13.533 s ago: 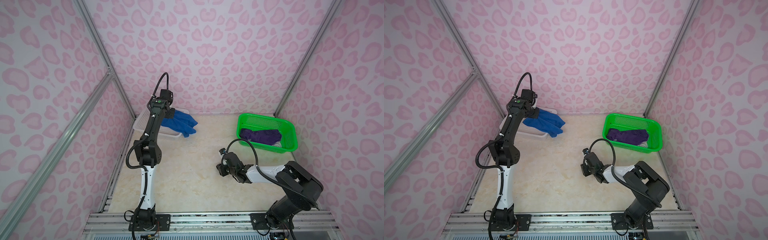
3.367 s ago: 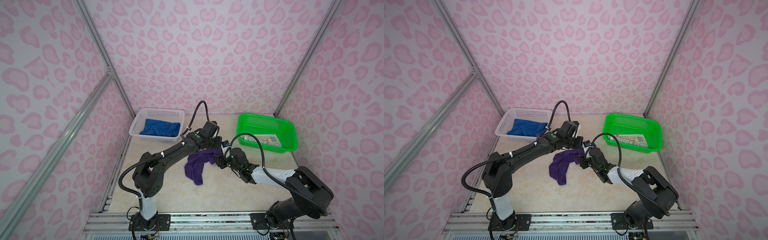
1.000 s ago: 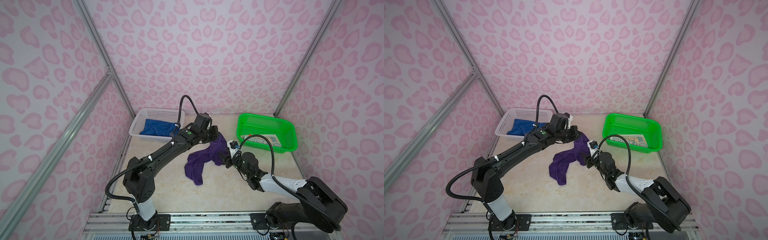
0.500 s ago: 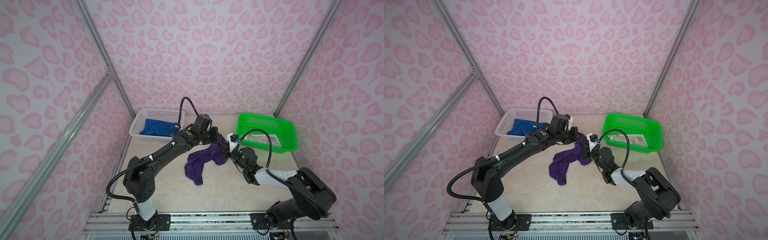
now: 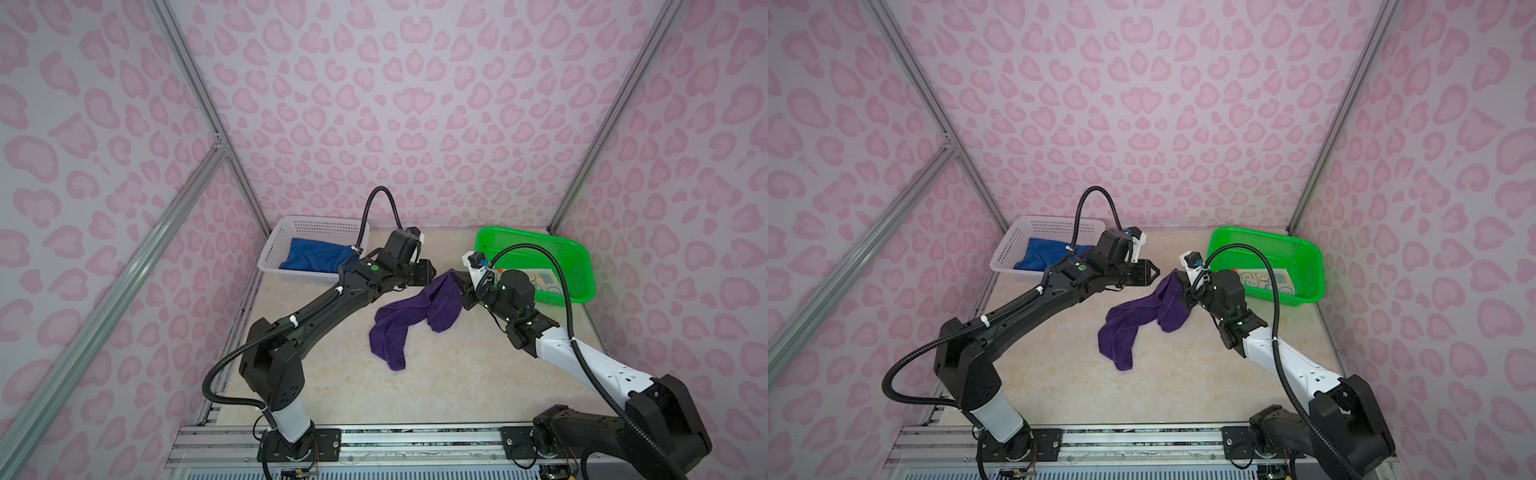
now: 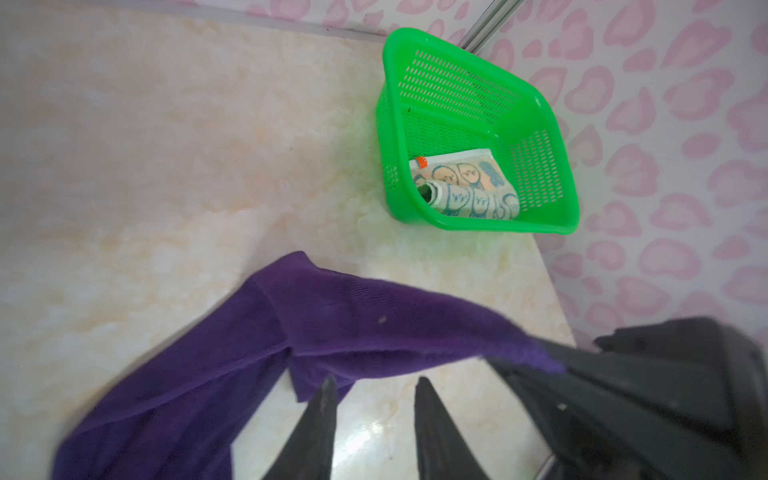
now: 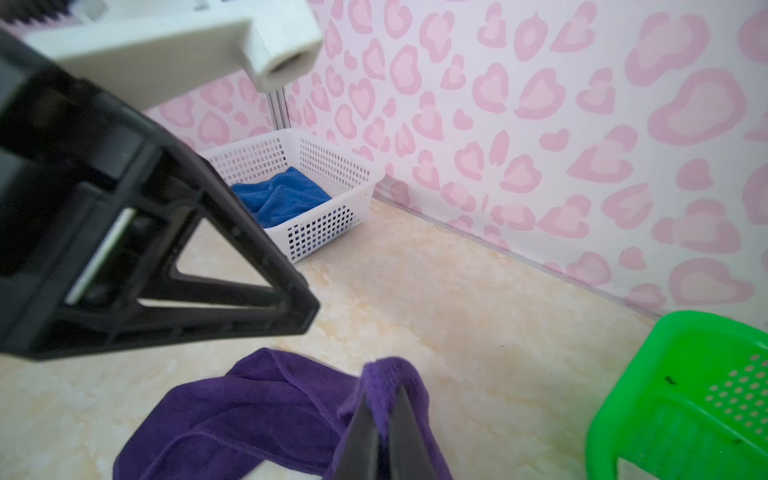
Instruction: Fold and stack the towels
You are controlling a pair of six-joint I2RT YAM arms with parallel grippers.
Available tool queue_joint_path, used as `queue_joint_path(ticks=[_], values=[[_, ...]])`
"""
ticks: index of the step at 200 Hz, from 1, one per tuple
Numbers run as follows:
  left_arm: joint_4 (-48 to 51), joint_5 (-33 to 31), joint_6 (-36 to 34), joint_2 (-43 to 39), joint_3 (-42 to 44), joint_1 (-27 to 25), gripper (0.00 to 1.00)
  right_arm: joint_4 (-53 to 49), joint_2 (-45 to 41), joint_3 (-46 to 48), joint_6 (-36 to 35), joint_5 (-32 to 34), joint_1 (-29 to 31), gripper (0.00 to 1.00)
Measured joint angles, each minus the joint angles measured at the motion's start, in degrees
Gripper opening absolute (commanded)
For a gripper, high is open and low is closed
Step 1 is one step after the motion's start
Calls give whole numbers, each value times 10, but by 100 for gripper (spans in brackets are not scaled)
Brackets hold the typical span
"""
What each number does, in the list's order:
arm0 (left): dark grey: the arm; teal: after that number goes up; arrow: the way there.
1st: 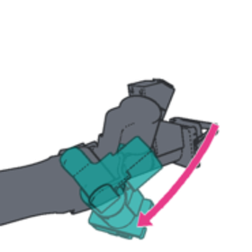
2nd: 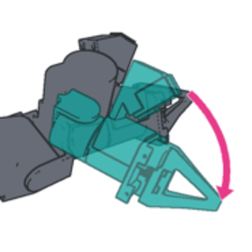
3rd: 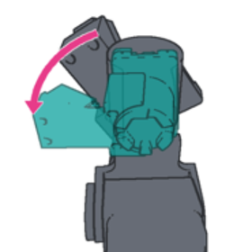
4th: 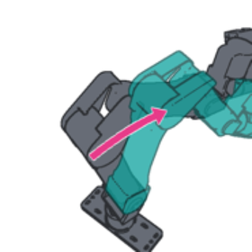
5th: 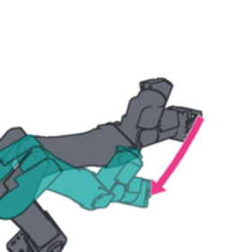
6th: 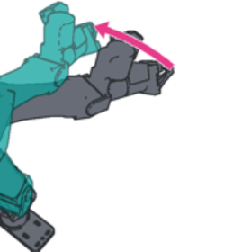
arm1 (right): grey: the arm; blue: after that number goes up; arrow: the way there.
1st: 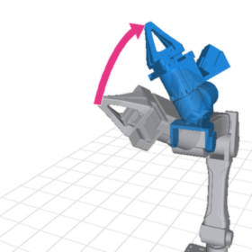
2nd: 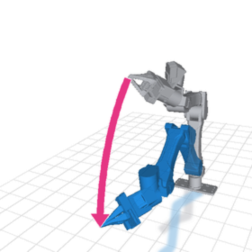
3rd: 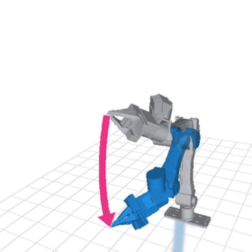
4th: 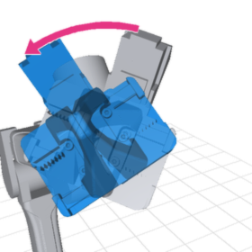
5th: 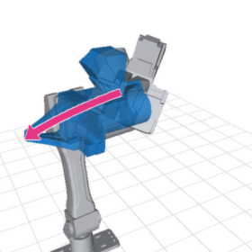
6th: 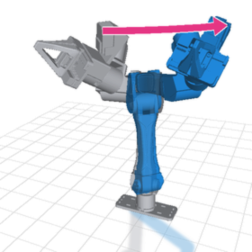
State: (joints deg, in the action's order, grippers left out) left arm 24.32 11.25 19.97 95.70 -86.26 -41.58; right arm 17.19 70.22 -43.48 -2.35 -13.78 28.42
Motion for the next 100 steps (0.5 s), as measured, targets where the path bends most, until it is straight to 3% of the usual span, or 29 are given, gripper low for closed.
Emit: queue_joint_path(ticks=[24, 49, 100], values=[[-10, -37, -134, -68, 58, -1, 60, -129, -1, -57, -71, -14, -2, 0], [-23, -40, -249, -104, 97, -2, 62, -225, 6, -98, -131, -40, -3, 0], [-129, 61, -399, -117, 174, -5, 60, -327, 24, -158, -211, -125, -4, 0]])
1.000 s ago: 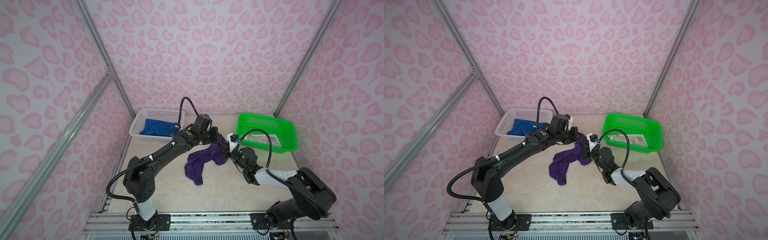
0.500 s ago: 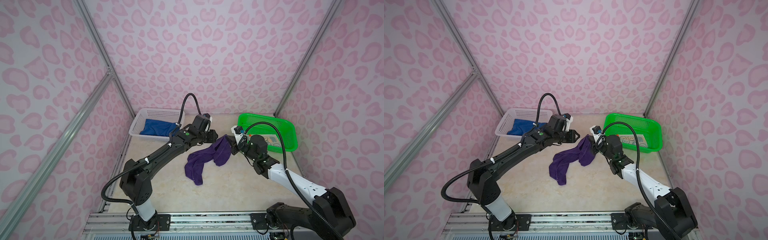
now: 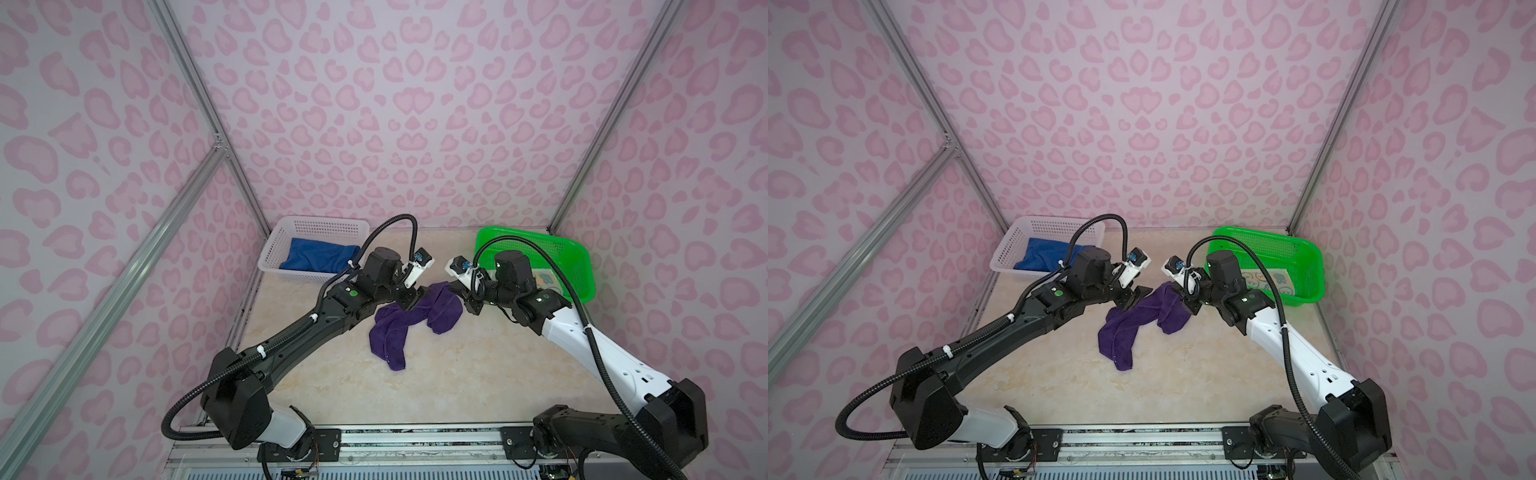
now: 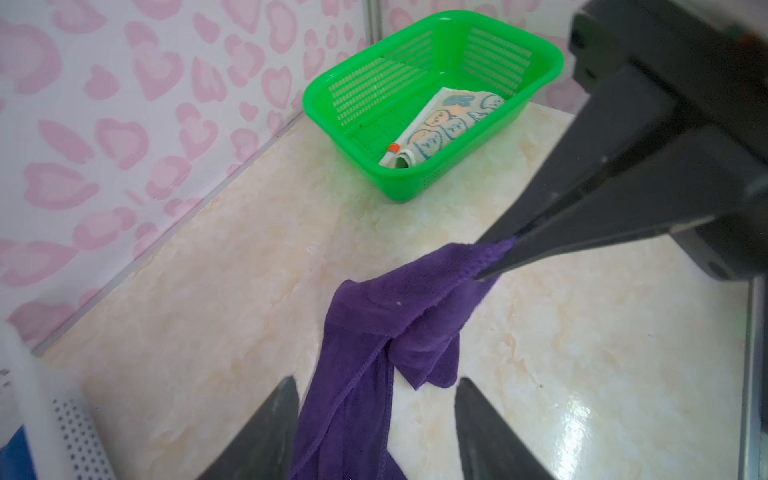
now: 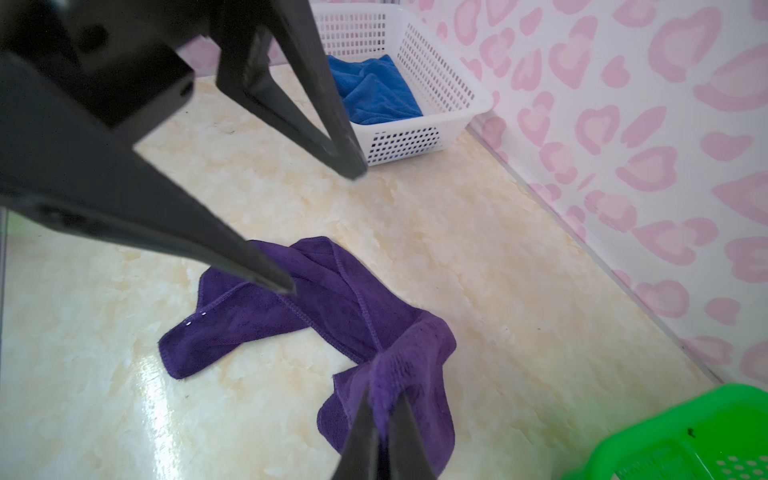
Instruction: Fold and stack the towels
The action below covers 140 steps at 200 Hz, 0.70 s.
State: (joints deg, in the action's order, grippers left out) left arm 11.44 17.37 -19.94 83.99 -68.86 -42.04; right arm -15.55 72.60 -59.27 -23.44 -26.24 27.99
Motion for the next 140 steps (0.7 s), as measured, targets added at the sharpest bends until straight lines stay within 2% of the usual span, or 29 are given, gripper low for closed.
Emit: queue_joint_path(ticks=[32, 78, 140], values=[[-68, 67, -37, 28, 5, -12, 58, -26, 2, -9, -13, -21, 0, 0], [-108, 88, -47, 75, -26, -22, 54, -59, -4, -9, -7, -20, -4, 0], [-87, 91, -63, 93, -39, -24, 49, -98, -14, -9, -8, 9, -5, 0]])
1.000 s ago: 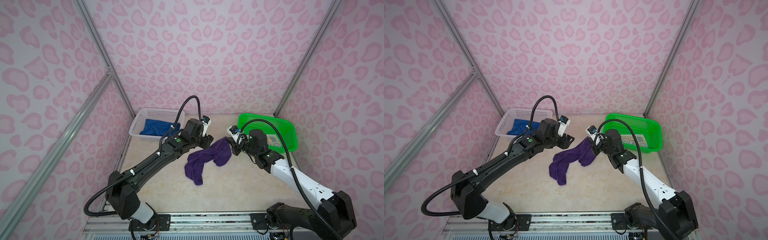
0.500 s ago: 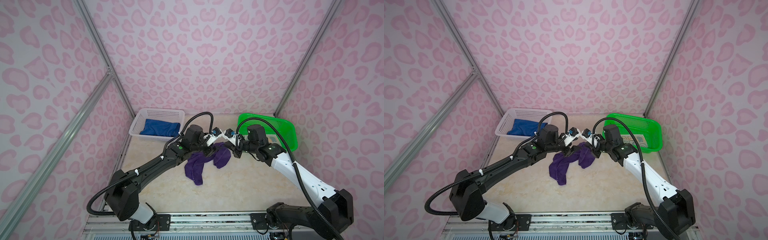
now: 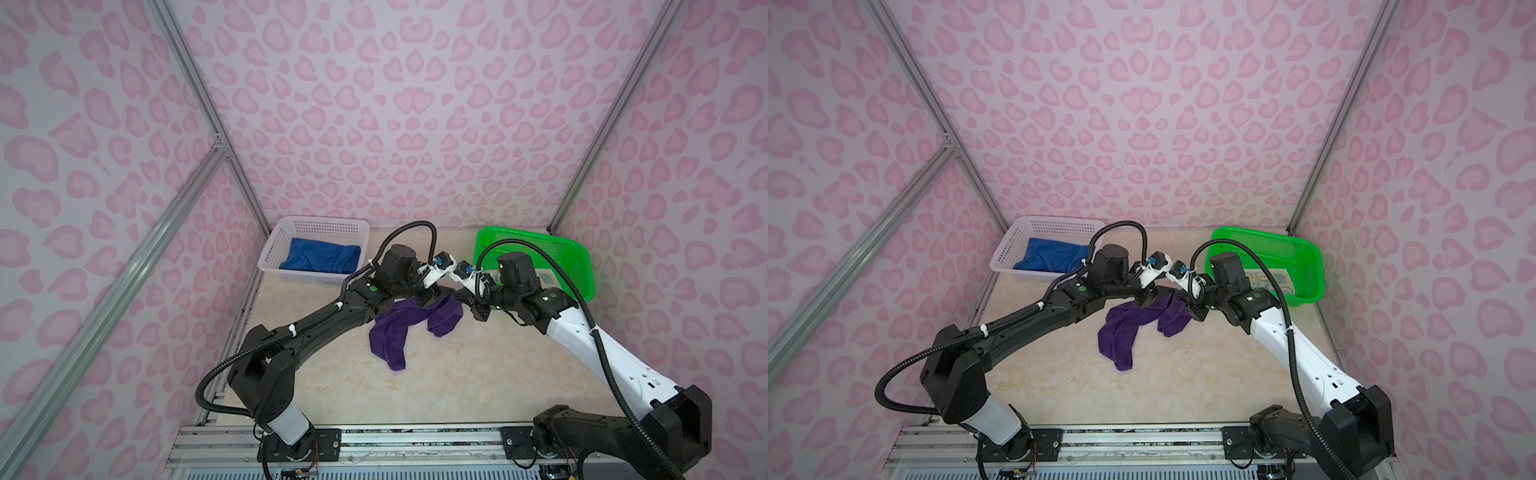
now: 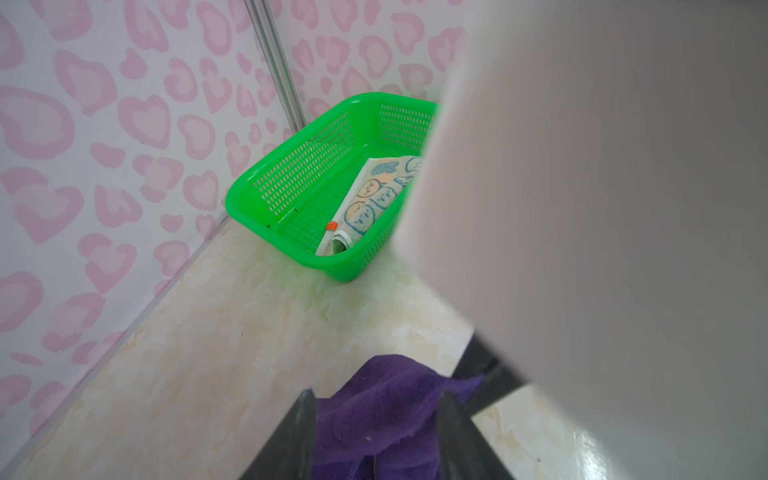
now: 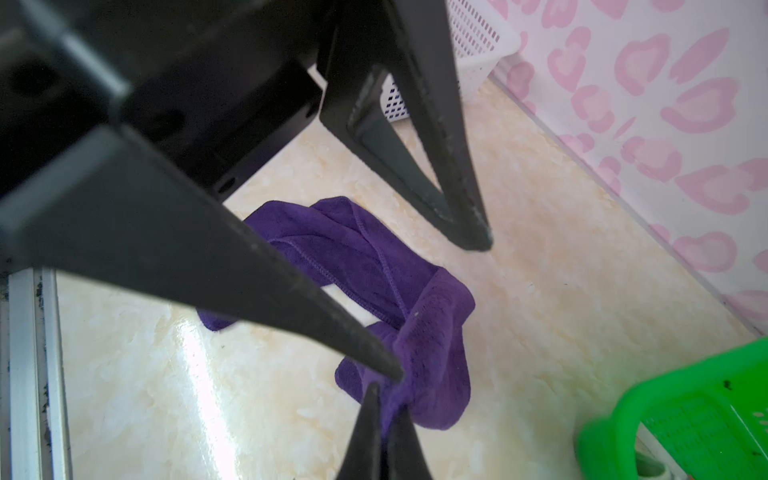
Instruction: Fold and stack the towels
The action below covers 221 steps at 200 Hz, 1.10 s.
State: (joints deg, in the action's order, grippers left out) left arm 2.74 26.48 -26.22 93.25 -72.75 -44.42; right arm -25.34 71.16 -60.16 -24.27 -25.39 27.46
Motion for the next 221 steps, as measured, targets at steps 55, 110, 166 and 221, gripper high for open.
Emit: queue_joint_path(ticks=[55, 110, 166, 221], values=[[8, -4, -40, -29, 42, 0, 48, -24, -3, 6, -31, 7, 1, 0], [-31, 60, -68, -50, 84, 21, 49, 40, -26, 31, -27, -4, 0, 0], [-43, 111, -84, -70, 111, 43, 49, 110, -42, 48, -9, -48, -16, 0], [-81, 143, -94, -40, 90, 43, 50, 125, -26, 37, -4, -105, -16, 0]])
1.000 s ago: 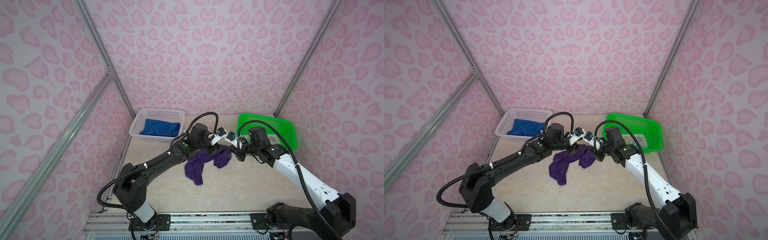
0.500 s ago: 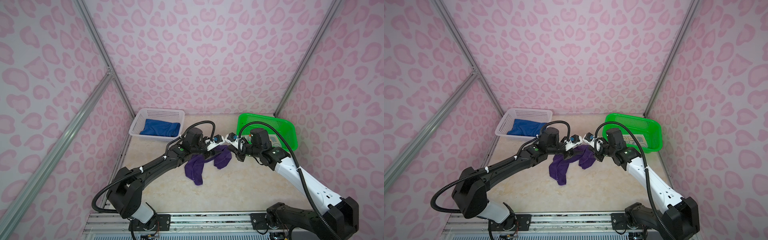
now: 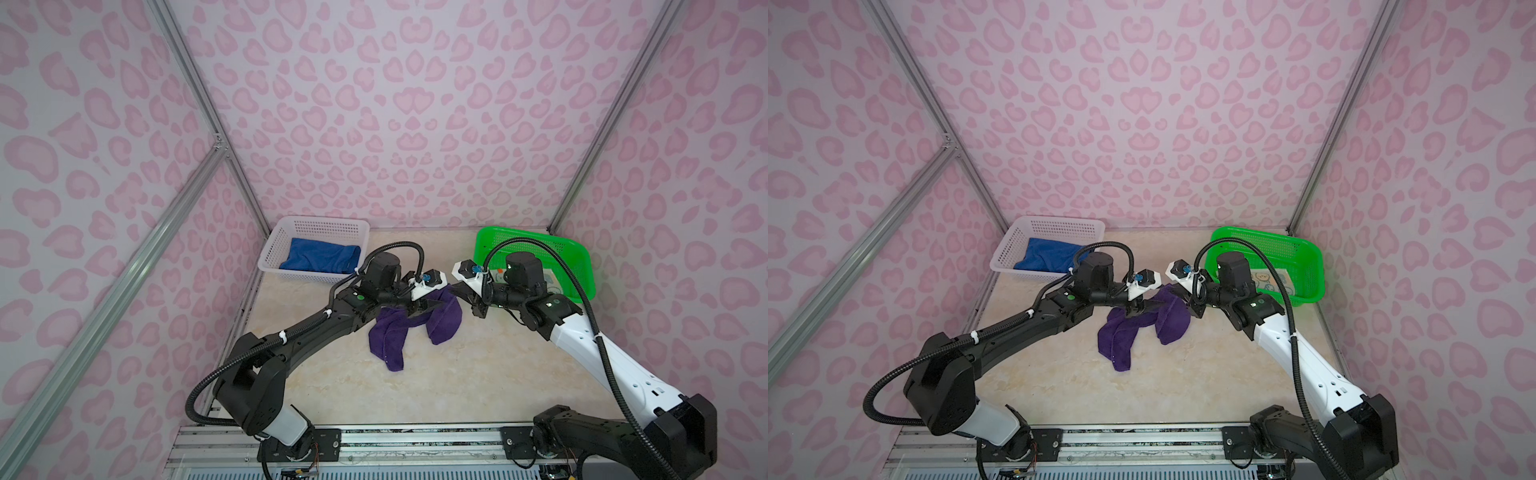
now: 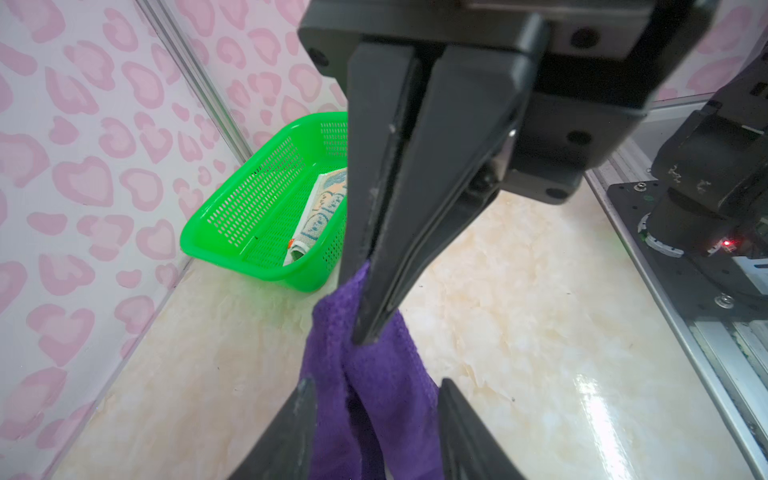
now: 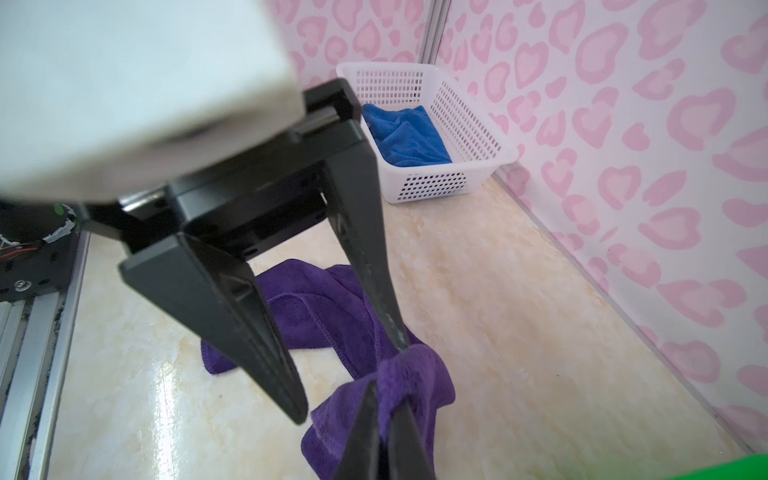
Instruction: Fold and stack the towels
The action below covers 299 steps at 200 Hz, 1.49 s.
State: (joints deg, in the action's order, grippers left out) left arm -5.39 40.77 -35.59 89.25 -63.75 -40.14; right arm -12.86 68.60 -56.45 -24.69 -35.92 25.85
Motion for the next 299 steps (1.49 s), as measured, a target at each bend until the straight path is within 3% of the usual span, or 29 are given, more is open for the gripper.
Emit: queue_joint_path(ticks=[38, 51, 62, 82, 100, 110, 123, 143, 167, 200, 236, 262, 299], values=[[-15, 22, 0, 27, -27, -2, 50, 3, 8, -2, 0, -25, 0, 0], [-18, 27, 0, 37, -37, -5, 45, 3, 14, -5, 0, -31, 1, 0], [-17, 32, 0, 43, -43, -8, 37, 3, 16, -6, 0, -33, 2, 0], [0, 37, -9, 52, -52, -12, 3, 11, 17, -6, -3, -32, 2, 0], [20, 21, -7, 58, -55, -9, 2, 15, 12, -2, 10, -22, 2, 1], [26, 19, -4, 58, -55, -10, 2, 16, 11, 1, 15, -20, 2, 11], [24, 16, -3, 58, -55, -10, 2, 26, 9, 2, 27, -14, 3, 17], [16, 2, 16, 58, -55, -13, 2, 57, -1, 16, 53, 18, 6, 50], [0, -42, 65, 58, -62, -12, 2, 104, -34, 58, 105, 102, 8, 62], [-28, -139, 144, 58, -82, -9, 2, 156, -92, 145, 189, 214, 13, 62], [-26, -258, 229, 58, -118, -7, 2, 217, -102, 243, 245, 273, 56, 60], [-14, -327, 285, 66, -151, -7, 2, 275, -57, 291, 288, 313, 112, 59], [15, -389, 336, 75, -155, -7, 2, 372, 62, 280, 341, 357, 152, 60]])
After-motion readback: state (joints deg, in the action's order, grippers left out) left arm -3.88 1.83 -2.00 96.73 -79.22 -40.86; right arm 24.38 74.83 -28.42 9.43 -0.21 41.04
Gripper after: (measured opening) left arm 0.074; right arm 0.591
